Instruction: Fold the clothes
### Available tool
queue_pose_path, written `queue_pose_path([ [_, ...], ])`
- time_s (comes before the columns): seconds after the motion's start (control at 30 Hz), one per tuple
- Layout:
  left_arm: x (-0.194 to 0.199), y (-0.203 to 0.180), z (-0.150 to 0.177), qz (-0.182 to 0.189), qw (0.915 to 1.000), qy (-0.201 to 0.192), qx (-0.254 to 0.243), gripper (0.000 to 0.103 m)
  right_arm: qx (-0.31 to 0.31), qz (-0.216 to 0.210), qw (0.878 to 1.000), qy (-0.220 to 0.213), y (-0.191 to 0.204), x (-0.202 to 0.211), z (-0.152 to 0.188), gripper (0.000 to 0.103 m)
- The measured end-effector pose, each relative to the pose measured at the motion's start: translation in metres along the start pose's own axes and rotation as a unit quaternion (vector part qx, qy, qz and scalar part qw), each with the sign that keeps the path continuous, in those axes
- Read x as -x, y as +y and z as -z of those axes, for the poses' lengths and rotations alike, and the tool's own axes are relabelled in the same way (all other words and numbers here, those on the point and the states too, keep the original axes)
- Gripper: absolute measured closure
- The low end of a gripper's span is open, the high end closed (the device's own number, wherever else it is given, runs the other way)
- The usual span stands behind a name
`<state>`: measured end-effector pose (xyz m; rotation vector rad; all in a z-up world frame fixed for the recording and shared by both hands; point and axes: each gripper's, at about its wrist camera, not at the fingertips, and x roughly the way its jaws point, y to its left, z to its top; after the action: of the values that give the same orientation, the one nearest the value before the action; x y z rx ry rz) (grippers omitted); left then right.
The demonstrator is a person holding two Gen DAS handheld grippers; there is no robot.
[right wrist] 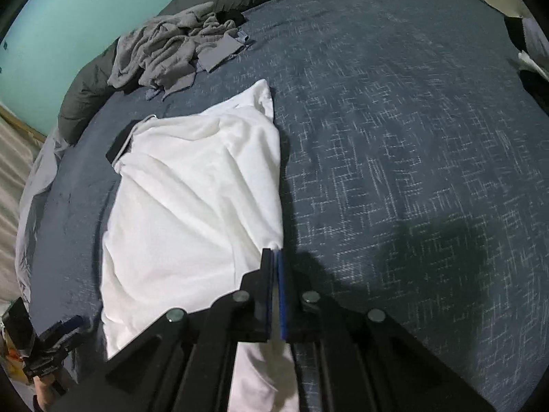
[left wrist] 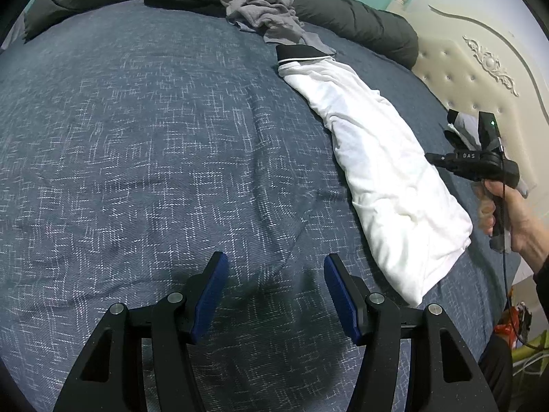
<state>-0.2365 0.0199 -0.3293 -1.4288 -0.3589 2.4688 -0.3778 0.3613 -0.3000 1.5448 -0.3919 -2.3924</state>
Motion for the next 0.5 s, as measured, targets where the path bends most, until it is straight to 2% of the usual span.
queue_pose_path([
  [0.17, -0.001, -0.007, 0.0, 0.02, 0.9998, 0.003, 0.001, 0.041, -0.004, -0.008, 1.0, -0.013, 0.001, 0.026, 0.007, 0.099],
  [0.23, -0.002, -0.014, 0.001, 0.036, 0.9993, 0.007, 0.001, 0.041, -0.003, -0.014, 1.0, -0.009, 0.003, 0.037, 0.015, 0.093],
  [0.3, -0.004, -0.021, 0.003, 0.054, 0.9985, 0.01, 0.002, 0.041, 0.004, -0.023, 1.0, 0.002, 0.005, 0.047, 0.029, 0.078],
  [0.5, -0.01, -0.047, 0.012, 0.109, 0.9935, 0.028, 0.016, 0.041, 0.031, -0.032, 0.998, 0.047, 0.012, 0.063, 0.082, 0.076],
])
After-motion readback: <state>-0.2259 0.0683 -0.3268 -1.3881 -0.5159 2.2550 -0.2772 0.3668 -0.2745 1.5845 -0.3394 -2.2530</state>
